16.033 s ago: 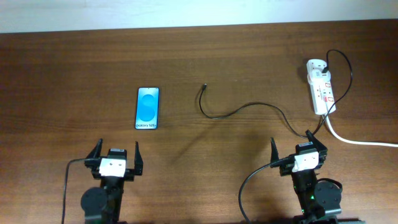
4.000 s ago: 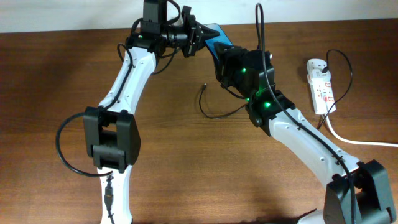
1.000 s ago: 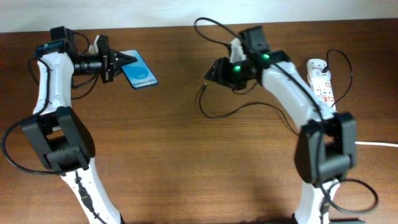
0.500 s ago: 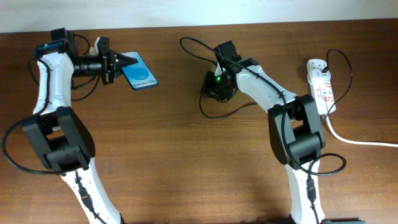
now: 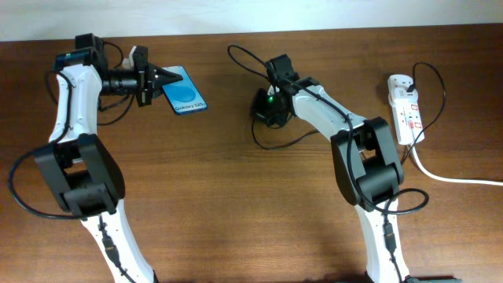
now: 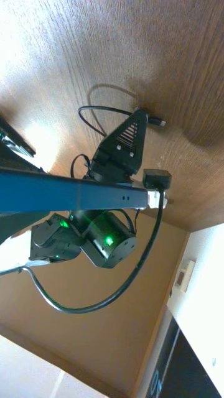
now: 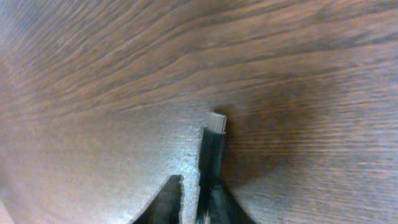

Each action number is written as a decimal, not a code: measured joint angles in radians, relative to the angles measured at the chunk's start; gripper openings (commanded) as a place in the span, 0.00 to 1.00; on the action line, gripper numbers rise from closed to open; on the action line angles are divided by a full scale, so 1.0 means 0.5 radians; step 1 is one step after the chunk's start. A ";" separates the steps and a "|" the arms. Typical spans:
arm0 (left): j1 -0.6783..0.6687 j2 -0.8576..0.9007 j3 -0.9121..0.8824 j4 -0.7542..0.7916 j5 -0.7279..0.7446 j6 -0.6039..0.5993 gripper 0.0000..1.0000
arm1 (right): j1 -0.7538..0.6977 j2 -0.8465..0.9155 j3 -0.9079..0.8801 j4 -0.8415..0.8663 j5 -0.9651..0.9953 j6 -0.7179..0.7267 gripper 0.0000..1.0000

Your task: Plug charger to phone and switch on socket

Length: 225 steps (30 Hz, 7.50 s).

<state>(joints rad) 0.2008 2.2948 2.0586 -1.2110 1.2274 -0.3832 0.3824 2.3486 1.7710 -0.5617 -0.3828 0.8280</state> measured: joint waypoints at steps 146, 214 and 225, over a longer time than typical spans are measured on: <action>-0.469 0.000 0.000 0.267 0.484 0.504 0.00 | 0.212 -1.539 -1.418 1.073 -0.787 -0.204 0.04; -0.689 0.404 0.000 0.114 -1.159 0.616 0.35 | -0.329 -1.553 -1.415 0.449 -0.948 -0.624 0.88; -0.694 0.388 0.018 0.089 -1.308 0.388 0.50 | -0.329 -1.553 -1.415 0.442 -0.944 -0.665 0.88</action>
<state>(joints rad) -0.1459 2.4889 2.0678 -1.1664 0.5732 -0.1890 0.2180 1.5719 1.0637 -0.3408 -0.8547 0.4957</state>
